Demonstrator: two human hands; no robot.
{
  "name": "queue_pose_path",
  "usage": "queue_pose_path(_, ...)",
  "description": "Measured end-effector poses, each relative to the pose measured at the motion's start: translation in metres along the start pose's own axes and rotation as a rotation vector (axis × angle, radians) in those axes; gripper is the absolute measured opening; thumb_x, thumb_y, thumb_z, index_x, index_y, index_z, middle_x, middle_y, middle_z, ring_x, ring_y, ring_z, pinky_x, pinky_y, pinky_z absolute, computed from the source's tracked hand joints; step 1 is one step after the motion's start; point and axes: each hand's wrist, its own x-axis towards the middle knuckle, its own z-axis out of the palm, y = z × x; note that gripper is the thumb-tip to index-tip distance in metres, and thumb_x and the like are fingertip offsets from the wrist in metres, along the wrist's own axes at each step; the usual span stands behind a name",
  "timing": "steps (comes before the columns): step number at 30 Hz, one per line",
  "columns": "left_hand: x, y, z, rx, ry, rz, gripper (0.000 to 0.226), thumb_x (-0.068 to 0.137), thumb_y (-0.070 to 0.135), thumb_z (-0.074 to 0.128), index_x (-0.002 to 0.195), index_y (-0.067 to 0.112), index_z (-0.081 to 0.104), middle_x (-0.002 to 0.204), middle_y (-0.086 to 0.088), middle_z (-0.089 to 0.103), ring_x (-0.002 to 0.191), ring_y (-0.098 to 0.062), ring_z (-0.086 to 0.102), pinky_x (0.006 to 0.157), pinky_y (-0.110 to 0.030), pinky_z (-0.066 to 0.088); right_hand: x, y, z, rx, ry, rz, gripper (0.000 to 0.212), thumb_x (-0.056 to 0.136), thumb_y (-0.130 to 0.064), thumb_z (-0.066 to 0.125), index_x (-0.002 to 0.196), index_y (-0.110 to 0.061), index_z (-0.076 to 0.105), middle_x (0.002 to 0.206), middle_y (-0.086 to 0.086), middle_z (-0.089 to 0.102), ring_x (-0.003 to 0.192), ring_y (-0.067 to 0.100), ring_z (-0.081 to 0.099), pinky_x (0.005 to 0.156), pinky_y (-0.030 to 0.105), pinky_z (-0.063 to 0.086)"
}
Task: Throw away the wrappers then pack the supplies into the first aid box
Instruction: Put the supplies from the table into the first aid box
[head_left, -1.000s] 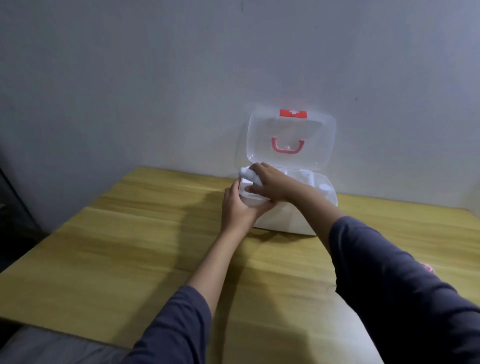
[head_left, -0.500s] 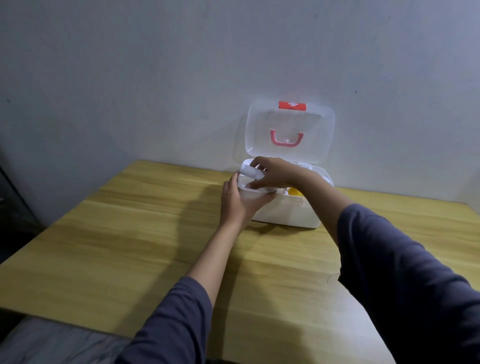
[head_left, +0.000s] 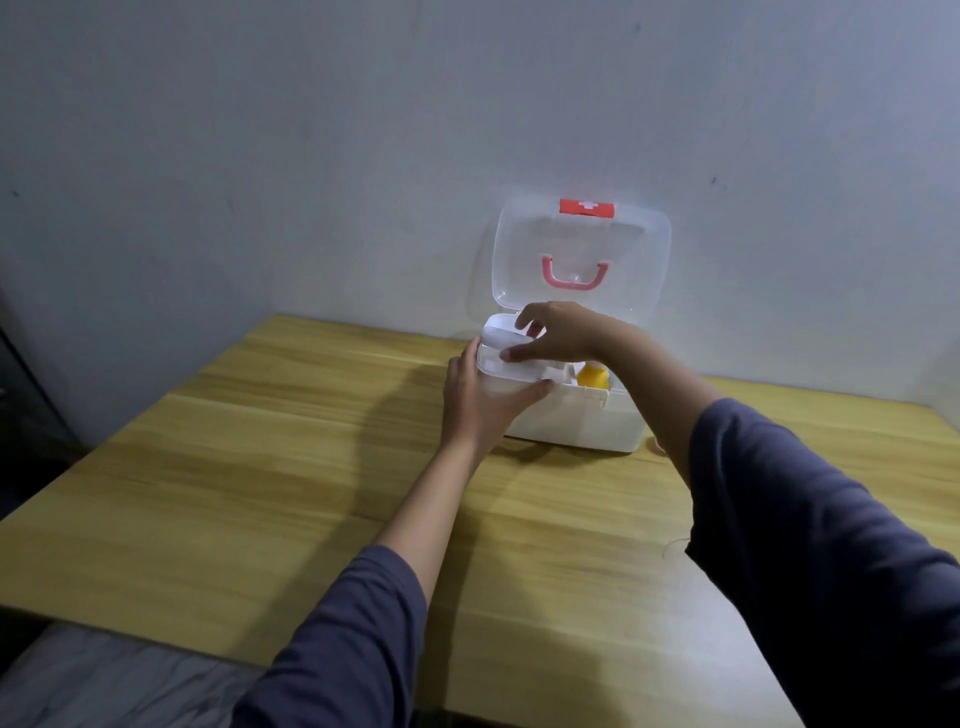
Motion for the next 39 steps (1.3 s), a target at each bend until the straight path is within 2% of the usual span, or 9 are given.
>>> queue_pose_path(4,-0.001,0.000,0.000,-0.006,-0.005,0.002,0.096,0.064,0.041,0.085,0.145,0.025,0.034,0.139,0.000,0.041,0.128,-0.014,0.040,0.092,-0.023,0.035,-0.003,0.003,-0.008,-0.084,-0.081,0.033,0.049,0.083,-0.042,0.062,0.124,-0.018,0.053,0.134,0.005,0.053,0.119,0.025,0.050,0.100,0.037,0.039)
queue_pose_path(13,0.001,0.001,0.001,0.018,-0.005,-0.022,0.100,0.065,0.040,0.085,0.147,0.023,0.030,0.142,-0.001,0.038,0.133,-0.015,0.037,0.094,-0.020,0.031,0.001,0.002,0.013,0.000,0.090,0.006,0.039,0.082,-0.030,0.065,0.115,-0.009,0.059,0.119,0.012,0.060,0.095,0.025,0.052,0.076,0.030,0.039)
queue_pose_path(17,0.001,0.001,0.001,0.018,-0.007,-0.024,0.099,0.064,0.042,0.084,0.146,0.024,0.031,0.141,0.000,0.039,0.131,-0.015,0.039,0.091,-0.022,0.033,0.002,0.006,0.010,0.069,0.210,0.020,0.028,0.086,-0.026,0.059,0.104,-0.005,0.063,0.100,0.012,0.065,0.078,0.021,0.051,0.058,0.023,0.037)
queue_pose_path(21,0.001,0.000,0.001,0.017,-0.002,-0.021,0.098,0.064,0.042,0.085,0.145,0.025,0.033,0.141,0.000,0.039,0.130,-0.015,0.040,0.091,-0.023,0.034,-0.001,0.010,0.005,0.161,0.354,0.116,0.036,0.087,-0.028,0.056,0.096,0.006,0.064,0.081,0.021,0.064,0.069,0.023,0.052,0.060,0.029,0.040)
queue_pose_path(23,0.002,-0.001,0.002,0.013,0.004,-0.022,0.098,0.063,0.043,0.085,0.145,0.026,0.034,0.139,0.001,0.041,0.130,-0.016,0.040,0.092,-0.024,0.035,-0.001,0.012,0.009,0.168,0.374,0.153,0.040,0.086,-0.029,0.056,0.100,0.008,0.062,0.095,0.027,0.065,0.075,0.029,0.056,0.067,0.035,0.046)
queue_pose_path(27,0.001,0.000,0.001,0.015,-0.005,-0.030,0.097,0.062,0.044,0.085,0.144,0.029,0.034,0.136,0.003,0.041,0.128,-0.015,0.041,0.091,-0.024,0.035,-0.001,0.018,0.017,0.106,0.324,0.176,0.038,0.083,-0.021,0.060,0.117,-0.006,0.050,0.121,0.016,0.054,0.103,0.031,0.055,0.083,0.040,0.048)
queue_pose_path(31,0.000,0.001,0.000,0.017,-0.010,-0.021,0.097,0.064,0.043,0.084,0.145,0.027,0.033,0.137,0.001,0.040,0.128,-0.015,0.040,0.089,-0.024,0.034,0.000,0.020,0.015,0.137,0.287,0.132,0.035,0.081,-0.021,0.065,0.112,-0.009,0.055,0.123,0.014,0.054,0.095,0.024,0.051,0.077,0.030,0.044)
queue_pose_path(35,0.001,0.000,0.000,0.008,-0.007,-0.017,0.096,0.064,0.042,0.085,0.144,0.027,0.035,0.137,0.001,0.040,0.127,-0.015,0.041,0.089,-0.025,0.035,-0.003,0.021,0.008,0.163,0.250,0.132,0.033,0.078,-0.022,0.069,0.107,-0.009,0.061,0.111,0.013,0.061,0.088,0.021,0.051,0.070,0.028,0.042)
queue_pose_path(39,0.001,-0.001,0.001,0.010,0.002,-0.010,0.097,0.063,0.043,0.085,0.145,0.027,0.034,0.138,0.002,0.040,0.127,-0.014,0.041,0.090,-0.024,0.035,-0.006,0.018,0.009,0.068,0.313,0.170,0.029,0.078,-0.026,0.067,0.092,-0.001,0.064,0.084,0.010,0.060,0.075,0.022,0.052,0.051,0.025,0.038)
